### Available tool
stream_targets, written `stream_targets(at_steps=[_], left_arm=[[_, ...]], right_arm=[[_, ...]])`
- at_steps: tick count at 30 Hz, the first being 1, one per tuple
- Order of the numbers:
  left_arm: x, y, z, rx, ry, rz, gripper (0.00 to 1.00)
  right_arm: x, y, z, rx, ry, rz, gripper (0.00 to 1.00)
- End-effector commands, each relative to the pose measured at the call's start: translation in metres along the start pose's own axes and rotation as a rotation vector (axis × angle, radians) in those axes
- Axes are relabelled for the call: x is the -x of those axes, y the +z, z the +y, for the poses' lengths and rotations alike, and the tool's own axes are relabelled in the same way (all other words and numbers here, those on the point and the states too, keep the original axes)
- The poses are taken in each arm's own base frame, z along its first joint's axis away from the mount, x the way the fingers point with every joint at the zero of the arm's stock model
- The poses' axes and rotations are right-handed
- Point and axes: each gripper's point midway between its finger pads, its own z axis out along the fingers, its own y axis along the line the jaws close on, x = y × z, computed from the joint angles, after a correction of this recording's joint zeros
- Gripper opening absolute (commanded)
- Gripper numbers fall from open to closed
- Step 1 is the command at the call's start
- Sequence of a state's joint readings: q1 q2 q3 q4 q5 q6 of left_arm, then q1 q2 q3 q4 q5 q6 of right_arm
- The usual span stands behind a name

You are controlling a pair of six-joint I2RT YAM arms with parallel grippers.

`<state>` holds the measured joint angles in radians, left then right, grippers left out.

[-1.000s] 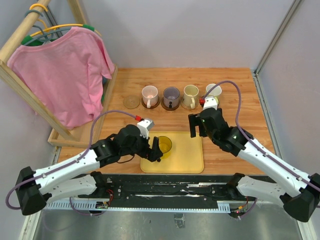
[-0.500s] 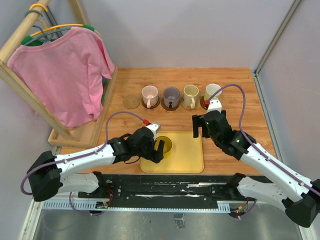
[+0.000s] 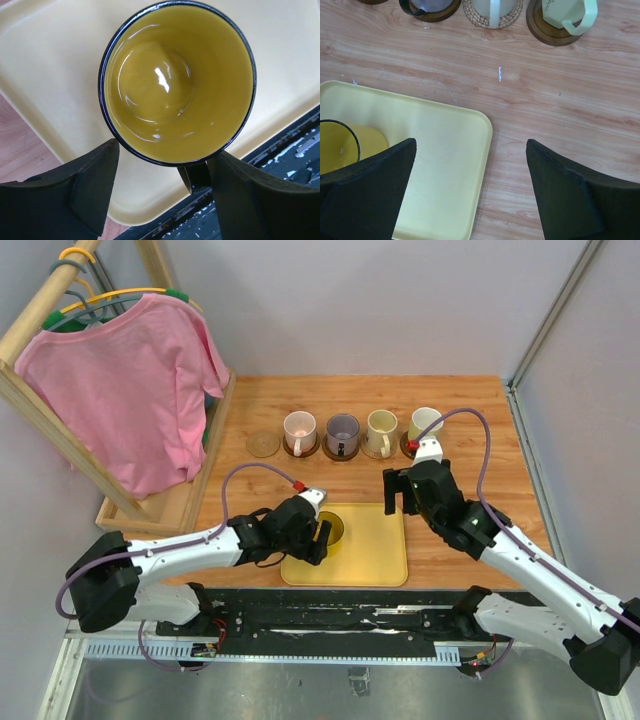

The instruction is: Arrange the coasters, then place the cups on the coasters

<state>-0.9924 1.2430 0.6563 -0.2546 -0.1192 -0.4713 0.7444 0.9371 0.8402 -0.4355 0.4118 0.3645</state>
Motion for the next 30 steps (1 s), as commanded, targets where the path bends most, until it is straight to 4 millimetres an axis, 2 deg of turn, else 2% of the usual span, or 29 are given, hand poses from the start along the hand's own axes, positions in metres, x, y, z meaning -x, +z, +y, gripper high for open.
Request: stream_targets(at_steps=[1, 8, 14, 19, 23, 30], left_arm=[[0.004, 0.005, 0.007, 0.052, 0.031, -0.018, 0.72], [0.001, 0.009, 0.019, 0.121, 0.055, 0.004, 0.68], [0.006, 0.010, 0.017, 0.111, 0.068, -0.025, 0.65], [0.014, 0.007, 0.014, 0.089, 0.083, -0.061, 0.58], [0.014, 0.006, 0.016, 0.098, 0.092, -0.057, 0.53], [0.011, 0.010, 0.015, 0.093, 0.094, -0.044, 0.52]], right_arm=[[0.000, 0.005, -0.001, 0.003, 0.006, -0.005, 0.92], [-0.003, 0.008, 0.003, 0.017, 0.009, 0.004, 0.92], [-0.003, 0.010, 0.006, 0.028, 0.010, 0.008, 0.92], [-0.004, 0.011, 0.007, 0.033, 0.010, 0.013, 0.93], [-0.004, 0.012, 0.007, 0.030, 0.009, 0.015, 0.92], [-0.004, 0.013, 0.009, 0.038, 0.010, 0.017, 0.92]])
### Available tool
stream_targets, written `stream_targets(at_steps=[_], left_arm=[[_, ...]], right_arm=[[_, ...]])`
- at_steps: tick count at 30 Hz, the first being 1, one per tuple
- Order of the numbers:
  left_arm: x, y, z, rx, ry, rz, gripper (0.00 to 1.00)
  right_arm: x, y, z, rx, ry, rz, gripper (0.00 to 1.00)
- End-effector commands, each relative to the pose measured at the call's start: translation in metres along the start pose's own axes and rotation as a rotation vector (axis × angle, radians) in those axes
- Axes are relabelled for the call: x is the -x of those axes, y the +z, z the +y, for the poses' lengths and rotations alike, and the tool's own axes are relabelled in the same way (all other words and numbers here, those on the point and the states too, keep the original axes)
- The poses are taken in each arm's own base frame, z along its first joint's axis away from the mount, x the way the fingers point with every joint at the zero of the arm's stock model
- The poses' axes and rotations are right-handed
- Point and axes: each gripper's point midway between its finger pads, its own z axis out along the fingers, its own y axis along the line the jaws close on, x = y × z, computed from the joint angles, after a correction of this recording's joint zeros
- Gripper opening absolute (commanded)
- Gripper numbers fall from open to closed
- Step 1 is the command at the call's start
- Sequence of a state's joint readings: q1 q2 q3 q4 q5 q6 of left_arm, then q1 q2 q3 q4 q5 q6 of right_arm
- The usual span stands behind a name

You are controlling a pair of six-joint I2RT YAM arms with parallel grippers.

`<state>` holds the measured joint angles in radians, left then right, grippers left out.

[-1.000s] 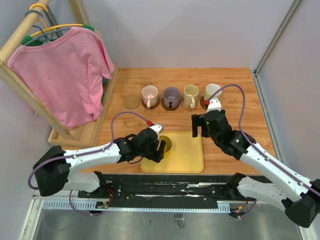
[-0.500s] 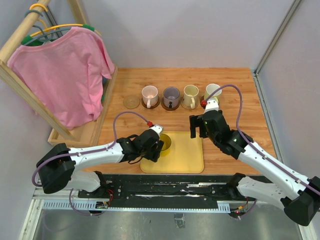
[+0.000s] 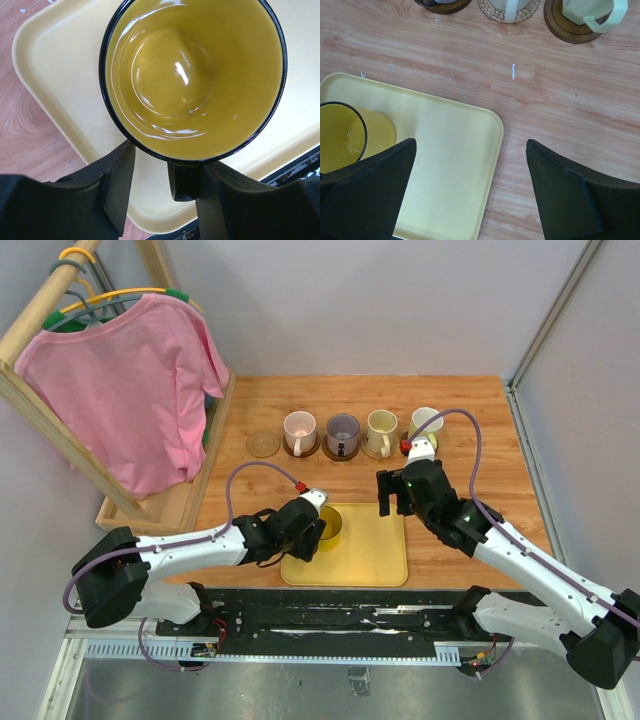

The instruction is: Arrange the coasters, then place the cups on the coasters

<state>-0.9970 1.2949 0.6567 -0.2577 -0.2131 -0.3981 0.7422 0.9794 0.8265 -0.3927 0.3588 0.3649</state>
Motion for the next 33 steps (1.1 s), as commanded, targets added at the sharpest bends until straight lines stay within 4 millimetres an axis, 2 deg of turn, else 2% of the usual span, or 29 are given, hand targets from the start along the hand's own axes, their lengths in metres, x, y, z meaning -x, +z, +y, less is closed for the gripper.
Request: stream_targets(at_steps=[1, 23, 33], left_arm=[[0.0159, -0.0006, -0.0057, -0.011, 0.006, -0.050, 0.51], [0.0131, 0.0027, -0.0109, -0.031, 0.022, -0.020, 0.50], [0.0078, 0.0075, -0.0113, -0.030, 0.029, 0.001, 0.43]], right_arm=[[0.0034, 0.0024, -0.0032, -0.007, 0.013, -0.010, 0.93], [0.0019, 0.0021, -0.0029, -0.002, 0.015, -0.010, 0.92], [-0.0001, 0.0035, -0.0023, -0.001, 0.019, -0.006, 0.92]])
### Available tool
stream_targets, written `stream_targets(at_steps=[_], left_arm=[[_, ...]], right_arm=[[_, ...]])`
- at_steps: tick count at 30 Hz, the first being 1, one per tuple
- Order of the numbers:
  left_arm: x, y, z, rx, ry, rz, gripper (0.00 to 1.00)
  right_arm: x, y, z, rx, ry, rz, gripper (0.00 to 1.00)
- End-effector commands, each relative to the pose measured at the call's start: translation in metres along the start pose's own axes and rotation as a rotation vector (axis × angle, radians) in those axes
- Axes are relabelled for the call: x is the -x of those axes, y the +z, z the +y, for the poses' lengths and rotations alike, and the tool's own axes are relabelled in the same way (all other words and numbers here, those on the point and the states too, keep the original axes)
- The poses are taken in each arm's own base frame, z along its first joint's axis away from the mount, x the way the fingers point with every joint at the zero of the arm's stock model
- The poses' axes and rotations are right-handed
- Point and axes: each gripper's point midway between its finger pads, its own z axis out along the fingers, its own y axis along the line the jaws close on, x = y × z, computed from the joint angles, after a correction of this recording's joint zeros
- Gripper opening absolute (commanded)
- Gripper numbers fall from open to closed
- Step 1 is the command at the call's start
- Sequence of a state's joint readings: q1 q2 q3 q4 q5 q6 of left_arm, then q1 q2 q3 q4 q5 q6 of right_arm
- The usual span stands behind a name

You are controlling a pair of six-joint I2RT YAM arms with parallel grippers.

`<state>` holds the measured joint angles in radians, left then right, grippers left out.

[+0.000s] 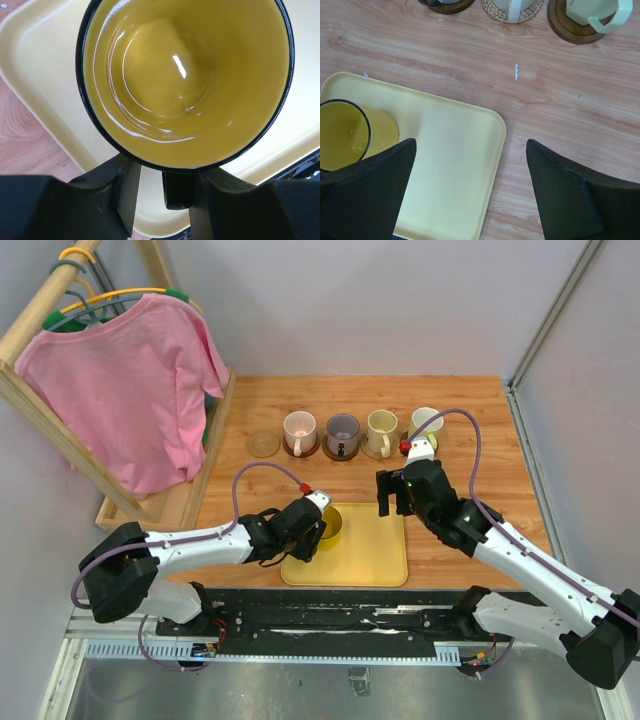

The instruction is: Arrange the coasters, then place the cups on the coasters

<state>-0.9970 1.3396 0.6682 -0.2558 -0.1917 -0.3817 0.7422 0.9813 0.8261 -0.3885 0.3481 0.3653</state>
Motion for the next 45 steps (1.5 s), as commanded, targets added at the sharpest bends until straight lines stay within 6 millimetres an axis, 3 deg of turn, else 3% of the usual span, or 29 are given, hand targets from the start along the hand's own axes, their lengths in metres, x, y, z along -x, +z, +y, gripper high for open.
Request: stream_targets(at_steps=[1, 9, 15, 16, 24, 32, 37, 45], left_arm=[[0.015, 0.000, -0.009, -0.024, 0.007, -0.039, 0.43], [0.019, 0.000, -0.009, -0.027, 0.011, -0.054, 0.35], [0.023, -0.002, -0.010, -0.030, 0.010, -0.069, 0.01], [0.025, -0.004, -0.011, -0.032, 0.009, -0.077, 0.01], [0.040, -0.013, -0.009, -0.025, -0.012, -0.148, 0.01], [0.080, -0.041, 0.002, 0.026, -0.073, -0.314, 0.01], [0.094, -0.050, 0.027, 0.166, -0.078, -0.367, 0.01], [0.103, -0.043, 0.083, 0.280, -0.166, -0.363, 0.01]], right_arm=[[0.000, 0.003, -0.004, -0.011, 0.018, -0.008, 0.93], [-0.003, 0.003, -0.003, -0.005, 0.023, -0.004, 0.92], [-0.004, 0.003, -0.004, -0.005, 0.029, -0.004, 0.92], [-0.005, 0.003, -0.004, -0.006, 0.029, -0.005, 0.92], [-0.007, 0.002, -0.005, -0.007, 0.034, -0.005, 0.92], [-0.009, 0.001, -0.010, -0.024, 0.032, -0.014, 0.92], [-0.008, 0.001, -0.012, -0.035, 0.028, -0.019, 0.92], [-0.005, -0.003, -0.019, -0.060, 0.015, -0.043, 0.92]])
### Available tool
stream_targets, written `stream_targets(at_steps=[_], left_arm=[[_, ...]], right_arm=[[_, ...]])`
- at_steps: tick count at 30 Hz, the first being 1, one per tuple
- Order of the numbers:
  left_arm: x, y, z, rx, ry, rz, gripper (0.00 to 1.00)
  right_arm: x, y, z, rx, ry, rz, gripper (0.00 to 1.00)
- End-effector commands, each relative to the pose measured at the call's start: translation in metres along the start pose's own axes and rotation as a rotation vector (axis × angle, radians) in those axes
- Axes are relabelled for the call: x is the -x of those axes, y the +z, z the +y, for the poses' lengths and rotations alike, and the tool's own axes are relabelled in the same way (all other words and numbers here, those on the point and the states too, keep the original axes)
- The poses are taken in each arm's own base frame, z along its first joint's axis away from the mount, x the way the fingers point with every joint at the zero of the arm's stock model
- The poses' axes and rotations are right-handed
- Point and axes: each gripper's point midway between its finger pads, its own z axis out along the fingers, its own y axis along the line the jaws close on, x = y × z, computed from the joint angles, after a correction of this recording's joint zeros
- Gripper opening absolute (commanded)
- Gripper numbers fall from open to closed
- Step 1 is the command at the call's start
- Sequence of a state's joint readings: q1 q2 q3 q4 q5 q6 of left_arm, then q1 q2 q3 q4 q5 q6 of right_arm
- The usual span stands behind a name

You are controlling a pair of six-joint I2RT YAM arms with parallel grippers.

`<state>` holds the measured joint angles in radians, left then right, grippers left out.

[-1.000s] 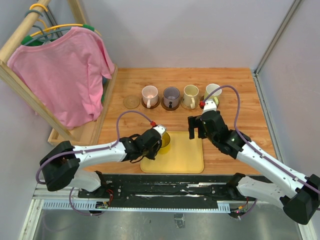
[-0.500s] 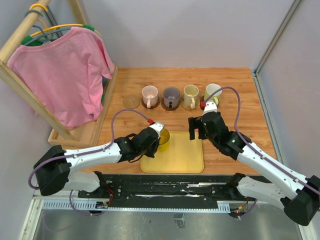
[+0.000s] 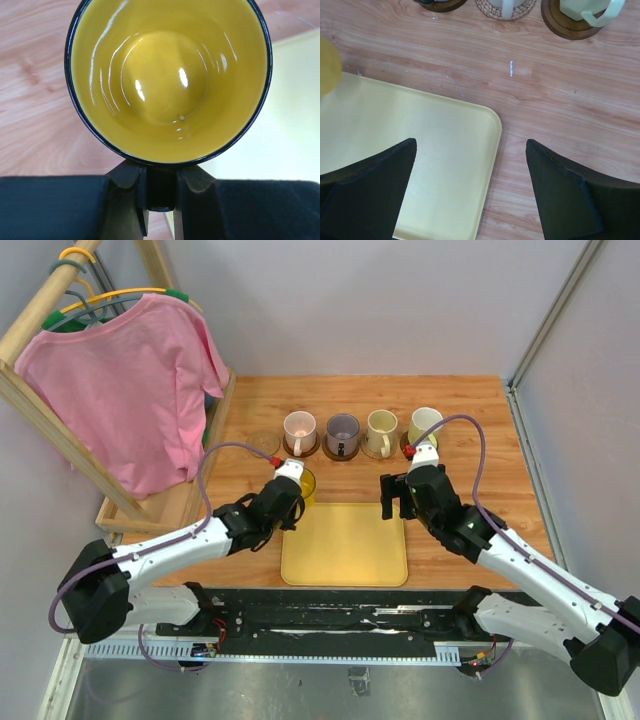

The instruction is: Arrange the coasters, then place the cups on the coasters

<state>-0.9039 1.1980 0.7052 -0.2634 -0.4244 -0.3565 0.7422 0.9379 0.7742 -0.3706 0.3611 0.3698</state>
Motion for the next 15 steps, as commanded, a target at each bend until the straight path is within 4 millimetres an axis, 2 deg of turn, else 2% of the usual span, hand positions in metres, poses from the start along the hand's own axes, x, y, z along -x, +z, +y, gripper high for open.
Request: stream_targets(at_steps=[1, 8, 15], left_arm=[[0.042, 0.006, 0.032, 0.085, -0.087, -0.117, 0.01], [0.054, 0.018, 0.090, 0.215, -0.149, -0.141, 0.01], [0.062, 0.040, 0.132, 0.277, -0.220, -0.148, 0.01]], right_arm=[[0.005, -0.002, -0.014, -0.050, 0.007, -0.035, 0.91], [0.007, -0.002, -0.017, -0.065, -0.002, -0.042, 0.91], [0.015, 0.000, -0.023, -0.090, -0.005, -0.065, 0.90]])
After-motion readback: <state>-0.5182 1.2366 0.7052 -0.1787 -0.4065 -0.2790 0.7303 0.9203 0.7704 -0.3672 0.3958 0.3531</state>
